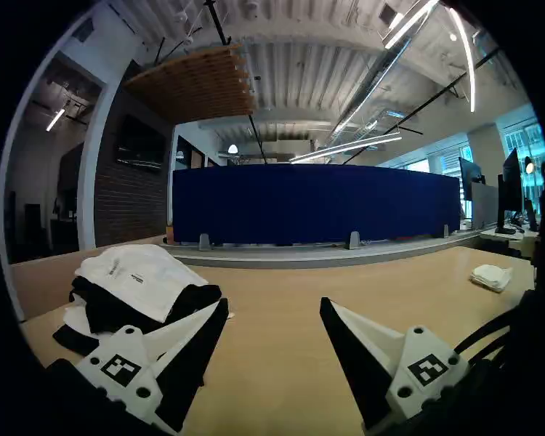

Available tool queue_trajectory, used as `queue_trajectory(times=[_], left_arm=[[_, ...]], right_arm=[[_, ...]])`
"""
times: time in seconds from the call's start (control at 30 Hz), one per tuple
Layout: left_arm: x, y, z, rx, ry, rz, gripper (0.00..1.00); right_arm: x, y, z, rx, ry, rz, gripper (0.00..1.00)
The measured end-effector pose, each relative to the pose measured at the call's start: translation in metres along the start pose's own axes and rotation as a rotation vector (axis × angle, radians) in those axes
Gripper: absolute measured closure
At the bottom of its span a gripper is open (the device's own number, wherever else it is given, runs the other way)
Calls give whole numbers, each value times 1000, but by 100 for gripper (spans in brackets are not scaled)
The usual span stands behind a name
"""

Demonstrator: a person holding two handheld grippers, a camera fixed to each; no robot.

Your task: Fold towel

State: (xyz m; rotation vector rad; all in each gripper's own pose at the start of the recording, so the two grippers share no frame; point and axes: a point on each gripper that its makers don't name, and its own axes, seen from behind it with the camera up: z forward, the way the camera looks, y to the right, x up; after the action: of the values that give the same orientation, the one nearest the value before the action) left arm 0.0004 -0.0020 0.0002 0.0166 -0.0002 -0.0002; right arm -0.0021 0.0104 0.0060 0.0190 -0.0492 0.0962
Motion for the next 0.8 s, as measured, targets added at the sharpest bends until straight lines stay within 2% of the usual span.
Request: queue_trajectory(times=[0.37,0.67,0.8], left_arm=[[0,0,0,0,0,0,7],[0,0,0,0,0,0,7],[0,0,0,0,0,0,6]], right_arm=[[0,-7,-4,-2,16,-24,0],[-2,-15,-6,5,35,-88,0],[-2,-16,-8,6,47,-98,1]])
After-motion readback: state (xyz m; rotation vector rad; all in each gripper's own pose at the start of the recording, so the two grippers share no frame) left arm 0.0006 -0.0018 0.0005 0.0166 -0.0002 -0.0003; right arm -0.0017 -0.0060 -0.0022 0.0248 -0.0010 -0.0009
